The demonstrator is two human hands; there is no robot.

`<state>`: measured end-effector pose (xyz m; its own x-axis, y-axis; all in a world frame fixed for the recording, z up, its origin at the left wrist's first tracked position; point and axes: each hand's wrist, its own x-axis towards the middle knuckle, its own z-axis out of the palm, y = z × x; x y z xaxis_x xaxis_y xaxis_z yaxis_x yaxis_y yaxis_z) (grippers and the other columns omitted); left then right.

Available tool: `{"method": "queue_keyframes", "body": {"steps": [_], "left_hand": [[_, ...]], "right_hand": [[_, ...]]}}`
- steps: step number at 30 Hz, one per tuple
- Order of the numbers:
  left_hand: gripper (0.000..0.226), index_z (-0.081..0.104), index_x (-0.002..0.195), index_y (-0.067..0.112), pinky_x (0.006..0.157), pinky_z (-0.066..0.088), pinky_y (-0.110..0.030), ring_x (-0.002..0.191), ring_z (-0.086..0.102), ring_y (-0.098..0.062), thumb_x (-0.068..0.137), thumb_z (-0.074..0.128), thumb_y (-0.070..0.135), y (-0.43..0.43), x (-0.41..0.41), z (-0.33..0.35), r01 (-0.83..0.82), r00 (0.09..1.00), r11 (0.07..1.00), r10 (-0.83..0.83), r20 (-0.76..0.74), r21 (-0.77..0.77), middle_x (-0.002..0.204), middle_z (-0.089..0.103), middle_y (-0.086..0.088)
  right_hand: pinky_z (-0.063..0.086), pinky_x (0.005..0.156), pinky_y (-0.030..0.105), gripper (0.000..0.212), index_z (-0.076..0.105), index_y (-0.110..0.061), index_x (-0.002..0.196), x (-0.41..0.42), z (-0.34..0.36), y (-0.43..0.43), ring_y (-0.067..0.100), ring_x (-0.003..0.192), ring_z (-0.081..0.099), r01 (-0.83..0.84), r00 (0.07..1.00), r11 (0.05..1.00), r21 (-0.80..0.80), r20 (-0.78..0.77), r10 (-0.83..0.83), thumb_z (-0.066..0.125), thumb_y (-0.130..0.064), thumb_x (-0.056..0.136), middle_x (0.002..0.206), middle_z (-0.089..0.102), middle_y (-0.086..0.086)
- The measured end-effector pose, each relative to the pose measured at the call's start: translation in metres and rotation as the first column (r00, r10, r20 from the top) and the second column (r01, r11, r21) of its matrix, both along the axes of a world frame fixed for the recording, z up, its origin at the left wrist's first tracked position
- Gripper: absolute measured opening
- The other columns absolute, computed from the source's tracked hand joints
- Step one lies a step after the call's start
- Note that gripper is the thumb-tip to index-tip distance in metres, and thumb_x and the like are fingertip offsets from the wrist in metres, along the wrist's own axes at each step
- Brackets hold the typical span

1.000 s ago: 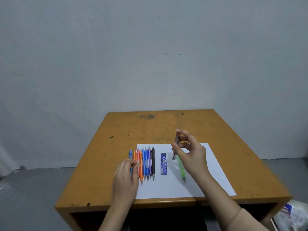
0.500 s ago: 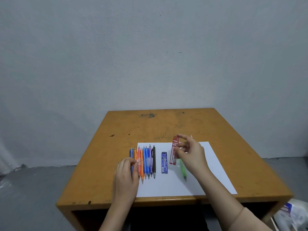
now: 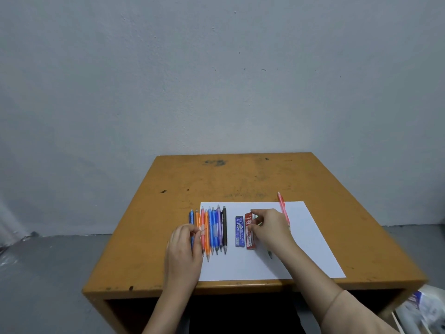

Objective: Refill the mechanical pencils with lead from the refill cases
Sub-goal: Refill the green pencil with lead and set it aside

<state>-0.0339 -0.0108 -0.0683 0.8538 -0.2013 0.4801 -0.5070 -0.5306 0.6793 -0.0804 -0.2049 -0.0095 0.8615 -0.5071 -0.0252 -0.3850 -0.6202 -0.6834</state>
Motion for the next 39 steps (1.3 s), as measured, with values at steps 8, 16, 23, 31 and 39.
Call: {"method": "queue_keyframes", "body": {"steps": [8,16,23,31,39], "left_hand": [[0.009,0.054,0.097,0.022,0.067,0.041,-0.011,0.091,0.053,0.003,0.091,0.056,0.027,0.001,-0.001,0.001,0.011,1.0,1.0,-0.011,0.001,-0.012,0.098,0.055,0.012],[0.025,0.053,0.098,0.022,0.067,0.043,-0.012,0.093,0.055,-0.001,0.085,0.044,0.043,0.002,-0.002,0.0,0.035,0.999,0.999,-0.035,0.0,-0.006,0.099,0.055,0.013],[0.024,0.053,0.098,0.022,0.068,0.046,-0.014,0.096,0.054,0.0,0.086,0.046,0.041,0.001,-0.001,0.0,0.037,0.999,0.999,-0.037,-0.002,-0.008,0.1,0.055,0.011],[0.025,0.057,0.097,0.017,0.066,0.041,-0.011,0.091,0.052,0.003,0.087,0.046,0.038,0.001,-0.003,0.001,0.027,0.999,1.0,-0.027,0.026,-0.005,0.098,0.057,0.009],[0.032,0.055,0.098,0.019,0.064,0.04,-0.008,0.093,0.054,0.002,0.083,0.043,0.045,0.001,-0.004,0.001,0.026,1.0,1.0,-0.026,0.016,0.015,0.1,0.056,0.01]], "right_hand": [[0.045,0.087,0.023,0.038,0.057,-0.006,0.129,0.013,-0.008,0.0,0.02,0.115,0.058,0.008,0.998,0.999,-0.053,-0.057,-0.01,0.057,-0.01,0.091,0.127,0.062,0.009],[0.048,0.082,0.023,0.032,0.063,-0.007,0.122,0.018,-0.011,0.003,0.017,0.107,0.06,-0.021,0.998,0.995,-0.097,-0.063,0.015,0.057,-0.011,0.091,0.119,0.065,0.008],[0.046,0.066,0.015,0.032,0.065,-0.012,0.121,0.006,-0.003,-0.007,0.011,0.086,0.061,-0.005,0.998,1.0,0.008,0.069,0.004,0.063,-0.015,0.09,0.103,0.068,0.001],[0.044,0.082,0.022,0.036,0.065,-0.015,0.123,-0.01,-0.012,-0.015,0.014,0.091,0.062,0.163,0.975,0.986,-0.033,0.16,-0.155,0.064,-0.02,0.088,0.104,0.069,0.002],[0.053,0.07,0.028,0.026,0.068,-0.001,0.11,-0.007,-0.019,-0.009,0.017,0.075,0.061,0.21,0.977,0.973,-0.092,0.063,-0.205,0.063,-0.012,0.087,0.087,0.067,0.007]]}}
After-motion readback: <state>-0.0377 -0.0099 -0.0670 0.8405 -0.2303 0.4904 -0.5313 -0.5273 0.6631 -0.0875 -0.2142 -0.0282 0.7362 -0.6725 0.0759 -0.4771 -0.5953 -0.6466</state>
